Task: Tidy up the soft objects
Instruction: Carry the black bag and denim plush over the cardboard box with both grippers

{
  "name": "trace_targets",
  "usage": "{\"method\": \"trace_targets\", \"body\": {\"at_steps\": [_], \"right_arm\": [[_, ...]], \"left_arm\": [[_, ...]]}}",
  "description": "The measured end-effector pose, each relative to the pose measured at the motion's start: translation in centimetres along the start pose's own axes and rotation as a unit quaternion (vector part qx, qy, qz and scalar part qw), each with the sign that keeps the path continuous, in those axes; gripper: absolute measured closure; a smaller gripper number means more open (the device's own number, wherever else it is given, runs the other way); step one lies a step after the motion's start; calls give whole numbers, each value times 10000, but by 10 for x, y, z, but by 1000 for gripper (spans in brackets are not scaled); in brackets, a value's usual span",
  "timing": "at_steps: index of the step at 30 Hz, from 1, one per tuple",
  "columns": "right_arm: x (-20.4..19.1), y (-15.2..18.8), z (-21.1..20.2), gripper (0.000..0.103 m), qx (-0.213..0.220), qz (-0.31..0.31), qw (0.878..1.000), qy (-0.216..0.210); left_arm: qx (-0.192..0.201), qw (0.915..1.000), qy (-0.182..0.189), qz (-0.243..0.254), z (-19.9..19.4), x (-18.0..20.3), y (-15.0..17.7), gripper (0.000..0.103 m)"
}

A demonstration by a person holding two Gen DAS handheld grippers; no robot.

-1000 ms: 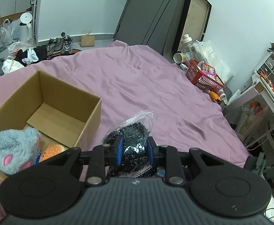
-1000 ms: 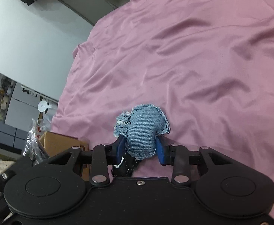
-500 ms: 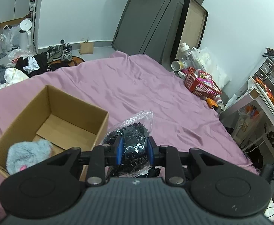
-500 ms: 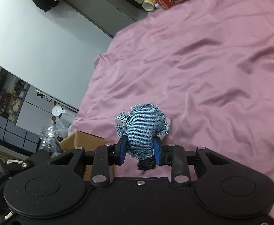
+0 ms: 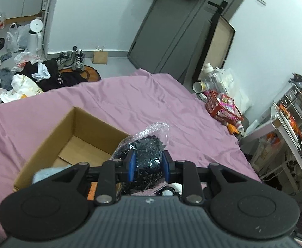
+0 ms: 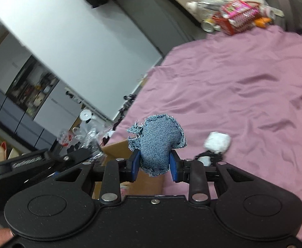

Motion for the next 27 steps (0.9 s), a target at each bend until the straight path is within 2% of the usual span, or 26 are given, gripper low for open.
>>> {"method": "trace_targets", "body": {"at_steps": [5, 11, 21, 27], "right_arm": [[-28, 1, -1, 74, 40, -276, 9995, -159], [-49, 2, 3, 74, 1, -477, 9987, -154], [-69, 3, 23, 74, -93, -632, 9980, -2], [-84, 6, 43, 74, -294, -783, 9965, 68]], "left_arm": [[100, 9999, -37, -65, -5, -17, -16, 77], [133, 9996, -92, -218, -3, -44, -32, 77], [-119, 9984, -81, -546, 22, -86, -43, 77], [-262, 9973, -156, -673, 37, -106, -45, 77]]}}
Point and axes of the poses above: each gripper's, at about its wrist camera, not at the fingertips, and z roughly the way its jaws point, x to its right, y to its underside, the point moved 2 cm from there along z, roughly the way its jaws point, and after that the axes turned 13 degrees about -z, right-handed, at the moved point
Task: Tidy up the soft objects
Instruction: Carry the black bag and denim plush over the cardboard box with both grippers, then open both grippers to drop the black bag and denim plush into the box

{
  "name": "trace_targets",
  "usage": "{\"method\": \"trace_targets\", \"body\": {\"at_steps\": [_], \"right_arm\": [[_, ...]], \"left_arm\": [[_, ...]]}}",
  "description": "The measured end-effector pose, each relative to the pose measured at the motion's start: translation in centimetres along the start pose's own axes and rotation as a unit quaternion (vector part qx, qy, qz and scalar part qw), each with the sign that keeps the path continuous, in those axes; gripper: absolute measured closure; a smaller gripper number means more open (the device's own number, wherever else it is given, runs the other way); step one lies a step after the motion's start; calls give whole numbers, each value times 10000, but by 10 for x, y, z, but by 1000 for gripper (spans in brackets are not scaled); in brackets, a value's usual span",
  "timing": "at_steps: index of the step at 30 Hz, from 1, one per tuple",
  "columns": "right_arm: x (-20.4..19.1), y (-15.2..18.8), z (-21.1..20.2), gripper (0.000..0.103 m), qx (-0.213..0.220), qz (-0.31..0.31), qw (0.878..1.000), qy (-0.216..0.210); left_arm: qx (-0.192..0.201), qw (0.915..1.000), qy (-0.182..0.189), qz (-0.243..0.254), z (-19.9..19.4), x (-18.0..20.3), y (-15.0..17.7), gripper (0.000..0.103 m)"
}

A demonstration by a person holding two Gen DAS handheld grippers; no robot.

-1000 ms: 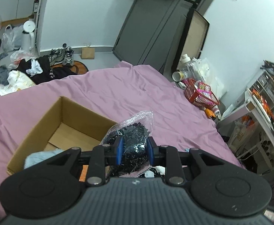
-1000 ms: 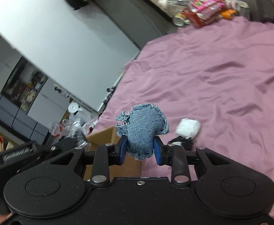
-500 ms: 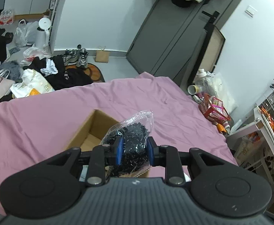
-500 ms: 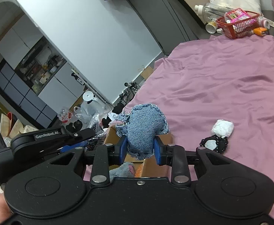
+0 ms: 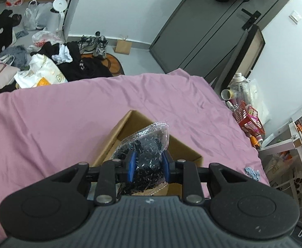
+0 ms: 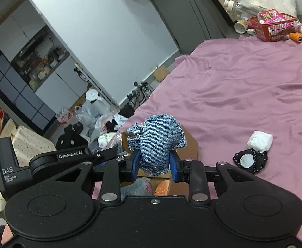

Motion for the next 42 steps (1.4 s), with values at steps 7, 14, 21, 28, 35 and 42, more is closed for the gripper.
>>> {"method": "trace_targets", "body": {"at_steps": [7, 14, 21, 28, 35, 42], "right_arm": [[-14, -2, 17, 73, -168, -144, 9997, 77], [-23, -4, 26, 64, -249, -238, 9994, -13], [-22, -5, 16, 46, -219, -182, 9996, 6], [-8, -13, -16, 10, 50, -171, 9989, 445], [17, -17, -47, 0, 294, -70, 9973, 673], [50, -18, -63, 0, 200, 282, 9957, 860]], "left_arm": [[-172, 9997, -133, -100, 13, -11, -6, 74], [-209, 9998, -42, -46, 11, -9, -10, 73], [-134, 9999, -76, 4, -1, -5, -13, 65], [93, 9991, -358, 183, -17, 7, -8, 35], [204, 9976, -337, 570, -31, 31, 7, 26], [345, 9949, -240, 920, -40, 57, 27, 25]]}}
Point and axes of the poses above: each gripper's, at about its wrist camera, not at the fingertips, and z roughly the way its jaws point, x to its right, y to its underside, the point moved 2 cm from there along z, roughly the way its jaws point, and after that the axes turned 13 degrees about -z, right-handed, at the moved point
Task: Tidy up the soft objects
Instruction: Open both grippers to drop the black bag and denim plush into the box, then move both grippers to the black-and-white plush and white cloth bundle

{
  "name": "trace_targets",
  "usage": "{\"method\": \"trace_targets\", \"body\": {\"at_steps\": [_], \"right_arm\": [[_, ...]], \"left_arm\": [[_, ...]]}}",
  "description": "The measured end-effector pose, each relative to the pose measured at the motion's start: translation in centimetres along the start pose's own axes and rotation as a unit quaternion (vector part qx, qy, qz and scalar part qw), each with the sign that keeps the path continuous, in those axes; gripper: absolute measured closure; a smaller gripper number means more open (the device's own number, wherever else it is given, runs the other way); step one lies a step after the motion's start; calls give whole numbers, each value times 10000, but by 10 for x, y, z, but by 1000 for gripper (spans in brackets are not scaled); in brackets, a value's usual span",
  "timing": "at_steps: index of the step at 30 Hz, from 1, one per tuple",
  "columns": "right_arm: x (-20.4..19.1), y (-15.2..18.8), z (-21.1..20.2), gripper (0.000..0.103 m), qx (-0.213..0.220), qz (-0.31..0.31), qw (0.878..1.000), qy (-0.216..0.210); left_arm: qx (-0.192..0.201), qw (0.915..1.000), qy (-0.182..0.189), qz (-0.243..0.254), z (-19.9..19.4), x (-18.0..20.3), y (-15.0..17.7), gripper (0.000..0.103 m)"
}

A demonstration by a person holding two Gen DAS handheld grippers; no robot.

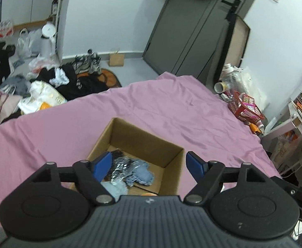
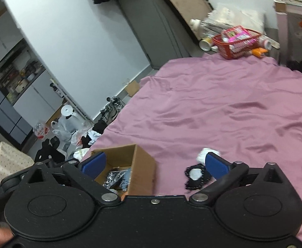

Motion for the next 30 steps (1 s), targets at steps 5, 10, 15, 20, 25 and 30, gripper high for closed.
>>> {"method": "trace_targets", "body": {"at_steps": [5, 10, 15, 20, 25, 30], "right_arm": [[19, 0, -4, 0, -55, 260, 9996, -117], [33, 1, -10, 0, 31, 532, 9984, -212], [50, 3, -12, 0, 104, 711, 9974, -69], [64, 10, -6, 0, 89, 973, 9950, 191], [76, 18, 6, 0, -83, 1130, 9931, 307], [91, 22, 9, 0, -158, 1472, 9889, 102]], "left_arm": [[-73, 9999, 68, 47, -5, 18, 9, 24], [-156, 9997, 50, 178, -3, 35, 19, 24], [-291, 9990, 21, 339, 4, 52, 33, 24], [-411, 9978, 62, 522, 12, 71, 49, 24], [-555, 9961, 68, 688, 22, 84, 65, 24], [-669, 9940, -56, 866, 37, 94, 80, 24]]}}
Point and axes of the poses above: each gripper's, at about its wrist camera, not at the fingertips, and z roughly the way its jaws point, x to its right, y to its underside, the point moved 2 cm from there along z, roughly the way its jaws point, and after that the axes turned 13 degrees about -z, right-handed, at the moved point
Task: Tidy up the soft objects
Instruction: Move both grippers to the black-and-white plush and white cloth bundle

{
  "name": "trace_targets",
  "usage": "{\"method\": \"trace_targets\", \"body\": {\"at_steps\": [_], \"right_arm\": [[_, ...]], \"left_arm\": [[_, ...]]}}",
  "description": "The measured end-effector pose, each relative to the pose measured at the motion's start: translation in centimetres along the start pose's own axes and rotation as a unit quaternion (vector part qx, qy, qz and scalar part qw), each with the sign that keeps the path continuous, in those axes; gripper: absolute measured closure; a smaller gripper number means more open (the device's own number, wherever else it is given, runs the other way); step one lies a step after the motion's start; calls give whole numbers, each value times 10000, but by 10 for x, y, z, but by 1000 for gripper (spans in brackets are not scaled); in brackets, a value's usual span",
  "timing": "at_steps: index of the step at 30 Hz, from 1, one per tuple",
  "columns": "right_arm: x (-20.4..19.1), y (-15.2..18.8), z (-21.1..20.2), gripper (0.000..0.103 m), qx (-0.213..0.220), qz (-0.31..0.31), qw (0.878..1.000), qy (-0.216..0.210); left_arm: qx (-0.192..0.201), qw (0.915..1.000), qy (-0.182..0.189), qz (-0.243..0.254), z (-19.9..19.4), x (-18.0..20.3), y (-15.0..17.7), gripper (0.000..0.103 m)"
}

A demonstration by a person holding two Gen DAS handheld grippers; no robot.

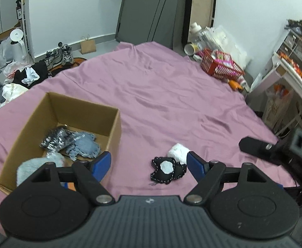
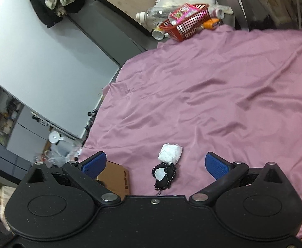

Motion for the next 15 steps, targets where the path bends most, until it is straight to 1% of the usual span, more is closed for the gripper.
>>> {"method": "trace_targets", "body": {"at_steps": [3, 5, 10, 15], "right_arm": [[9, 0, 5, 0, -124, 203, 9994, -236], [15, 1, 8, 0, -181, 357, 9987, -314], [28, 1, 18, 0, -267, 564, 9977, -273], [41, 2, 30, 0, -417, 719, 9963, -237]], "left_arm": [[-73, 10000, -67, -12, 11, 5, 5, 24], [-88, 9999, -127, -34, 18, 9, 9, 24], [-203, 9997, -116, 18, 34, 17, 16, 24], [-347, 9992, -220, 32, 51, 25, 24, 24]]}}
Point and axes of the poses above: each gripper's, at about its wrist camera, not at the fingertips, and z roughly the way its jaws point, x to its right, y to its underside, the point moved 2 cm from there along z, roughly the way its jaws point, and after that the axes turned 13 degrees about -z, right-handed, at the moved point
